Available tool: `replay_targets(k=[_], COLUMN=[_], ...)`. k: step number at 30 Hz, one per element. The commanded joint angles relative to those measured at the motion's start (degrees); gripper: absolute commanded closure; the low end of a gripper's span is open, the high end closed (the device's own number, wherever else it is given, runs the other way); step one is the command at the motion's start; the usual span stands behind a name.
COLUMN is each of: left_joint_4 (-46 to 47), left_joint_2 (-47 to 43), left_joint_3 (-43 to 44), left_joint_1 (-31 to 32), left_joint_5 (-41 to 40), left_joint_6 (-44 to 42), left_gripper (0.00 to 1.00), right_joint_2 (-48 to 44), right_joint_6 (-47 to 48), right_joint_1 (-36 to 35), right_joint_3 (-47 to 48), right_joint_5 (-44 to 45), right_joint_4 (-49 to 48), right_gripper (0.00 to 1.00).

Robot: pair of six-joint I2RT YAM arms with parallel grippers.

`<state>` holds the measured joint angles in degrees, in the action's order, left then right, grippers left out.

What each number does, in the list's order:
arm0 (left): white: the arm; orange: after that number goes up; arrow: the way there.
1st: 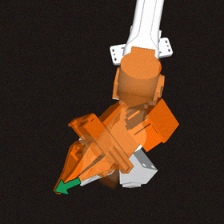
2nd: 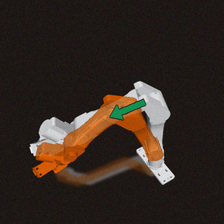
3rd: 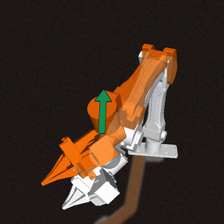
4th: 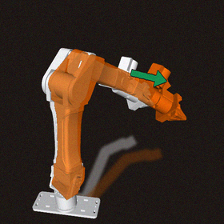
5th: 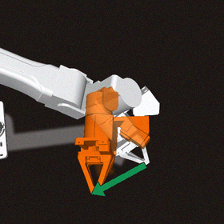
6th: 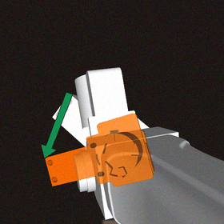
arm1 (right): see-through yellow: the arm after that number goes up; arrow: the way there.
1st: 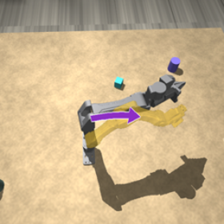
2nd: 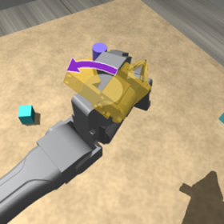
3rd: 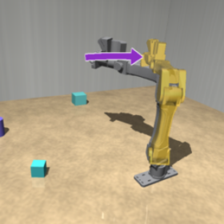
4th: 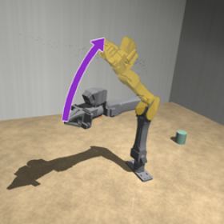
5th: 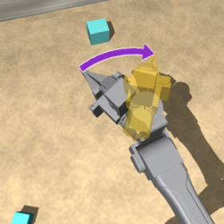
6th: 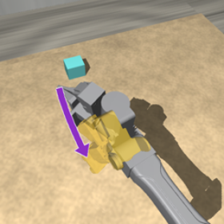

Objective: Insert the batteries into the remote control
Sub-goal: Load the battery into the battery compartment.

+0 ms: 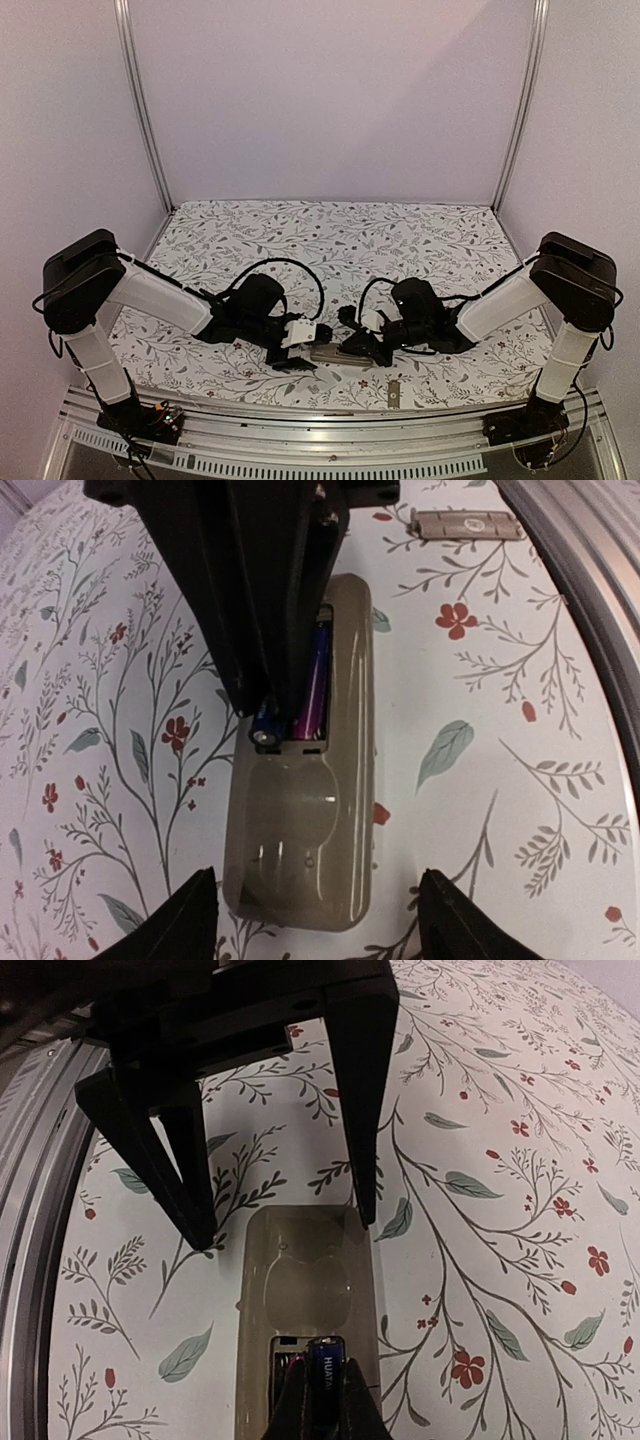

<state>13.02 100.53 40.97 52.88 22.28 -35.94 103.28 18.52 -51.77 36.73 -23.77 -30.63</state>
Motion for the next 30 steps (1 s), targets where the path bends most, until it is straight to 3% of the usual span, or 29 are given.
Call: replay_targets(k=[1, 15, 26, 30], left_joint_4=[0.84, 2.68, 8.87, 9.78], left_joint_2=[0.72, 1.05, 3.32, 3.53], left_joint_3=[-0.7, -0.71, -1.93, -2.42], left_joint_1=[0.7, 1.0, 0.75, 0.74], left_joint_5=[0.3, 0.71, 3.82, 3.76], left_joint_6=[0.37, -1.71, -1.5, 0.38], left_gripper=[0.32, 0.31, 0.19, 0.28], right_joint_2=[2.46, -2.44, -2.21, -2.59], right_joint_6=[1.3, -2.63, -4.23, -5.42], right_joint_1=[-0.44, -1.16, -3.01, -3.93], right_joint_3=[0.32, 0.89, 0.59, 0.08], right_joint_5=[4.65, 5.84, 6.01, 5.93], right_joint_4=[12.45, 18.24, 19.12, 19.37], right_gripper=[1.0, 1.0, 1.0, 1.0])
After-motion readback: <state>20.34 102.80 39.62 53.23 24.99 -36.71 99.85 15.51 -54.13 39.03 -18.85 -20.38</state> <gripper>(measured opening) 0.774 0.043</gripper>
